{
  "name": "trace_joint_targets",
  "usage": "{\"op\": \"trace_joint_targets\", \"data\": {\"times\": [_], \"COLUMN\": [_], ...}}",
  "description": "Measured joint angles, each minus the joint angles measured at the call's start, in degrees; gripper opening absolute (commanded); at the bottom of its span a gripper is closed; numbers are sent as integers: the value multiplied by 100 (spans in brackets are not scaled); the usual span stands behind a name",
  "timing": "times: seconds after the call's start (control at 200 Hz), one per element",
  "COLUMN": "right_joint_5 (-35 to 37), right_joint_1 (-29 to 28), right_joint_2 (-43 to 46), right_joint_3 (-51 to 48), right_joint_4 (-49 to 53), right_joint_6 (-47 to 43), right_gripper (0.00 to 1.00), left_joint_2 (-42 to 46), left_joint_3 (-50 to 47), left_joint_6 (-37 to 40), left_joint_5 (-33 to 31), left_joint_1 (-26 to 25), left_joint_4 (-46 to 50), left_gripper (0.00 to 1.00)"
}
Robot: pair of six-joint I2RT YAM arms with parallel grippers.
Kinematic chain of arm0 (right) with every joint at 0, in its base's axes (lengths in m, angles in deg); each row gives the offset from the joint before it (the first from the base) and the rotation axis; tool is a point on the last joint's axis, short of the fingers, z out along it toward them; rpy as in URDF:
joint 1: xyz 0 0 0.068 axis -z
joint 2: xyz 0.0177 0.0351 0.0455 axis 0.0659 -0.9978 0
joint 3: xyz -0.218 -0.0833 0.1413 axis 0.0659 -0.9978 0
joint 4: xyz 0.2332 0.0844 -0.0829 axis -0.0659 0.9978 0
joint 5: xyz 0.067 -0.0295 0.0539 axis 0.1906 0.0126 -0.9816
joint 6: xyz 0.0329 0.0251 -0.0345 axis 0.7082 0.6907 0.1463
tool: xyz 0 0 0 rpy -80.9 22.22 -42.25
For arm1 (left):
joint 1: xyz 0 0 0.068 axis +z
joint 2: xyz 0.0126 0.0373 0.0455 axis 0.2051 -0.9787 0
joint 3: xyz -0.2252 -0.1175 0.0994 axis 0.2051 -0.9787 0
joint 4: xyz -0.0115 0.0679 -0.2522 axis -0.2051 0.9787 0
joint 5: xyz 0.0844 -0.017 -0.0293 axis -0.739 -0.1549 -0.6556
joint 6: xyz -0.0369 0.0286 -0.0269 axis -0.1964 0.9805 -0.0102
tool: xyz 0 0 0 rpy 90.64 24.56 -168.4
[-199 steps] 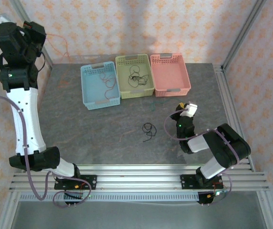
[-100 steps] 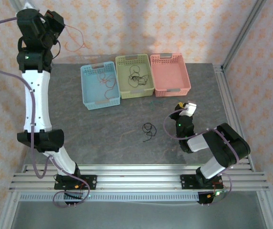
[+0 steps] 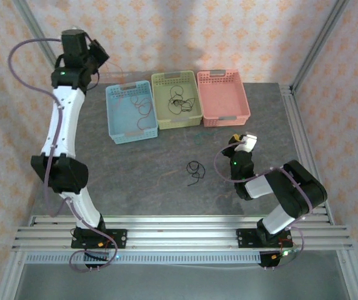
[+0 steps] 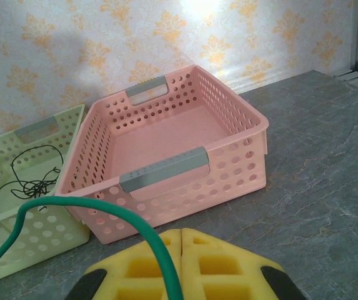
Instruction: Untangle the cables
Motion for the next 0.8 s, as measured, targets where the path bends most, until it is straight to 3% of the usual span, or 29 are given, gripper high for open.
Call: {"op": "trace_joint_targets", "data": {"times": [0.2, 0.4, 0.621, 0.741, 0.801], "right_joint_5": [-15, -87, -87, -90, -107], "right_joint_1": [0, 0, 2, 2, 2], "right_joint_2": [-11, -37, -44, -44, -44], "right_joint_3": [0, 26, 31, 33, 33], "right_joint_4": [7, 20, 20, 20, 20], "right_joint_6": [7, 70, 94, 109, 109], "right_gripper": [0, 0, 0, 0, 0], "left_joint_2": [-892, -968, -1331, -1646, -1751], "left_joint_3": [-7, -101, 643, 977, 1016], "left_joint_6": [372, 501, 662, 765, 772], "left_joint_5": [-96, -98, -168, -334, -476], "left_joint_1": [-350, -431, -496, -623, -702], "left_joint_4": [409, 667, 1255, 1552, 1735], "left_gripper": [0, 0, 26, 48, 52]}}
